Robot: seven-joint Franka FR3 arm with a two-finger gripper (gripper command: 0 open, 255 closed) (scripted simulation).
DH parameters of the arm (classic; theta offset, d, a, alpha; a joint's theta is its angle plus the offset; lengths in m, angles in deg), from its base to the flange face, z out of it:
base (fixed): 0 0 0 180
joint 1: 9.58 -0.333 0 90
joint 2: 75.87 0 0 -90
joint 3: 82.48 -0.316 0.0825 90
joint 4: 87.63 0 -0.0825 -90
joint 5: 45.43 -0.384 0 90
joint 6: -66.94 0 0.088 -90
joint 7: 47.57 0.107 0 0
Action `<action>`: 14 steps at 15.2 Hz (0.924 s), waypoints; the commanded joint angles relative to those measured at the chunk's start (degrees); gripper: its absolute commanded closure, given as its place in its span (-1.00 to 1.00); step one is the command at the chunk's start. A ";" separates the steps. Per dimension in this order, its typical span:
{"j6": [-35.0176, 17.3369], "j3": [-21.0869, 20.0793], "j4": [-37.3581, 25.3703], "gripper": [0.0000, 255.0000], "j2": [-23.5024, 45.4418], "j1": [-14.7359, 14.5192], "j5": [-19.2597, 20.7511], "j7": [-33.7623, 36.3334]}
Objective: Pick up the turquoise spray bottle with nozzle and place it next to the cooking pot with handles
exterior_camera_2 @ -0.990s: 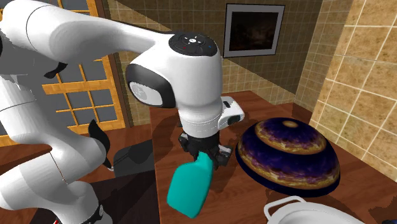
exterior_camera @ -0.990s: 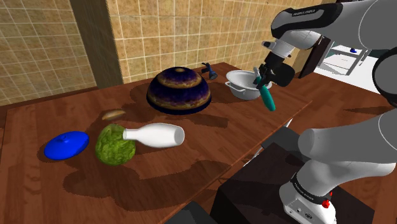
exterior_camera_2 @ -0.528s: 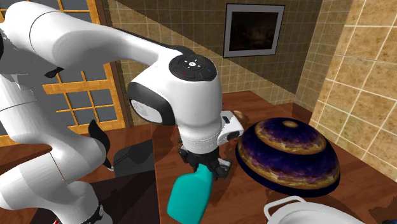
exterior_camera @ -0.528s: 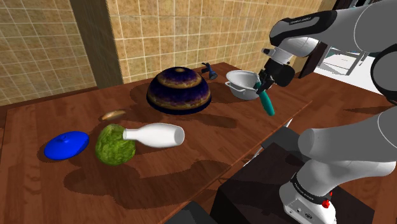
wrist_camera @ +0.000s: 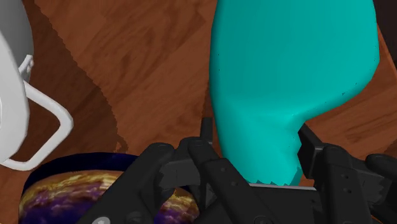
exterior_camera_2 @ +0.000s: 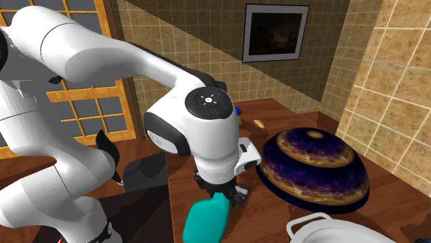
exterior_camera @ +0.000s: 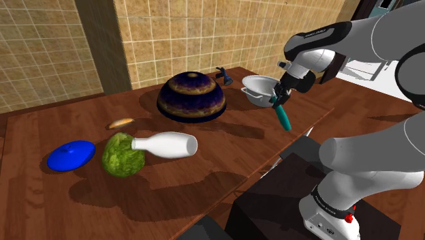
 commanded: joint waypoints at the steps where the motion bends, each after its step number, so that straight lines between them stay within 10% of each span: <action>1: -1.70 -0.49 1.06 1.00 0.61 -0.12 -0.41 -0.36; 14: -13.12 -3.40 6.51 1.00 6.87 -0.31 -2.61 -3.24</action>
